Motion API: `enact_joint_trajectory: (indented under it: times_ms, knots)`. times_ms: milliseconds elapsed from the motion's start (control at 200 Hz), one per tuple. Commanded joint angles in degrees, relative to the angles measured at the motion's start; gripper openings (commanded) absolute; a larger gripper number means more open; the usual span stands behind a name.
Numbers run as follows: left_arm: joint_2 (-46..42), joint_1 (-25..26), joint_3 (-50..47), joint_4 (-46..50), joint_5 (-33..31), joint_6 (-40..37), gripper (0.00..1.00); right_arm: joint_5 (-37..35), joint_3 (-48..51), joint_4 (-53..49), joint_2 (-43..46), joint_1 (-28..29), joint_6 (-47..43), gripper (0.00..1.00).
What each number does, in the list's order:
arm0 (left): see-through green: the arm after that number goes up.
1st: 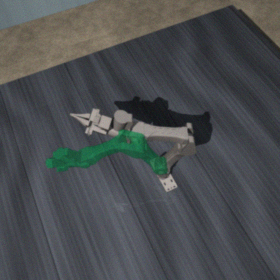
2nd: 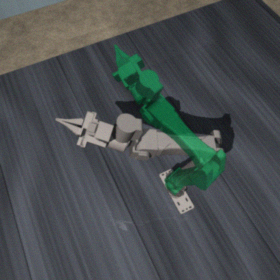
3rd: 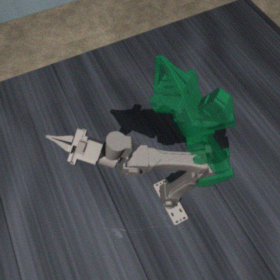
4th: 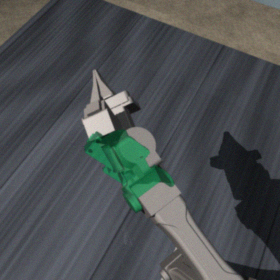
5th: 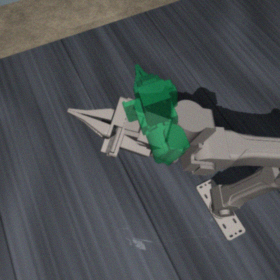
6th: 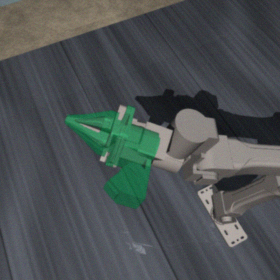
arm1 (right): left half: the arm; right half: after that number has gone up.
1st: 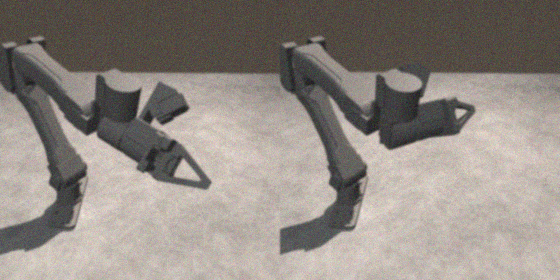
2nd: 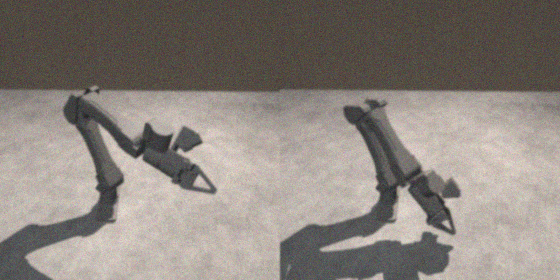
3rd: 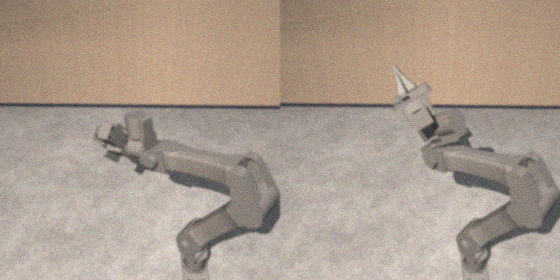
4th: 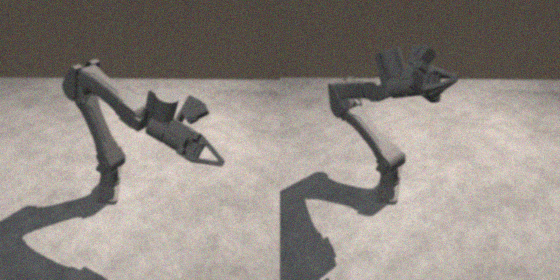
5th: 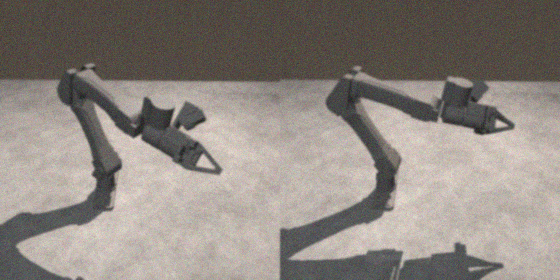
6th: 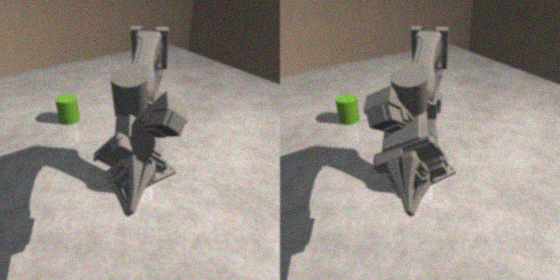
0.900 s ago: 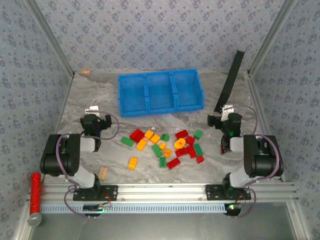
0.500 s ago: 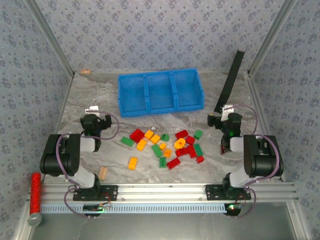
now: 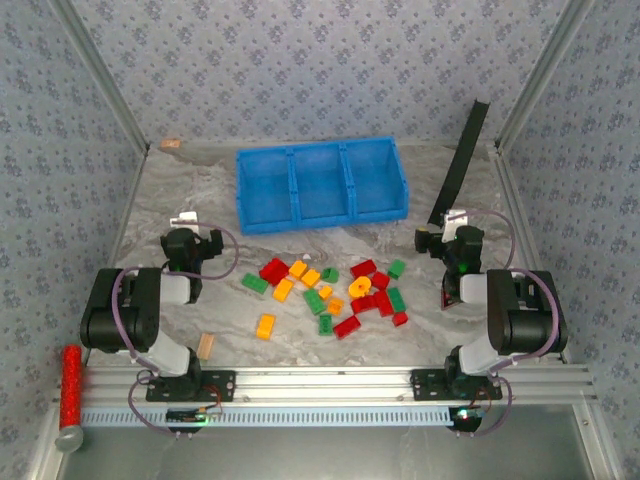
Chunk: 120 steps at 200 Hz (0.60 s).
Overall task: Sort the legos into containers by color
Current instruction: Pick up the lego from the middle-right of the table.
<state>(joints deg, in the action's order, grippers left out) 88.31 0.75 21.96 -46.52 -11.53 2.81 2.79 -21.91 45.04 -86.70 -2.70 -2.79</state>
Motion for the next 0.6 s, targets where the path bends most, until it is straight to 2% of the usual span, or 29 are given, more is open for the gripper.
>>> enact_joint_trajectory:
  times_ms: [0, 480, 595]
  knots:
    - [-0.4, -0.1, 1.0, -1.5, 0.6, 0.0, 1.0, -0.9, -0.8, 0.7, -0.5, 0.1, 0.7, 1.0]
    - [-0.5, -0.7, 1.1, -1.2, 2.1, 0.3, 1.0, -1.0, -0.6, 1.1, -0.2, 0.2, 0.7, 1.0]
    - [-1.2, -0.7, 1.4, -0.4, 1.2, 0.4, 1.0, -3.2, -2.6, -5.6, 3.9, 2.7, -1.9, 1.0]
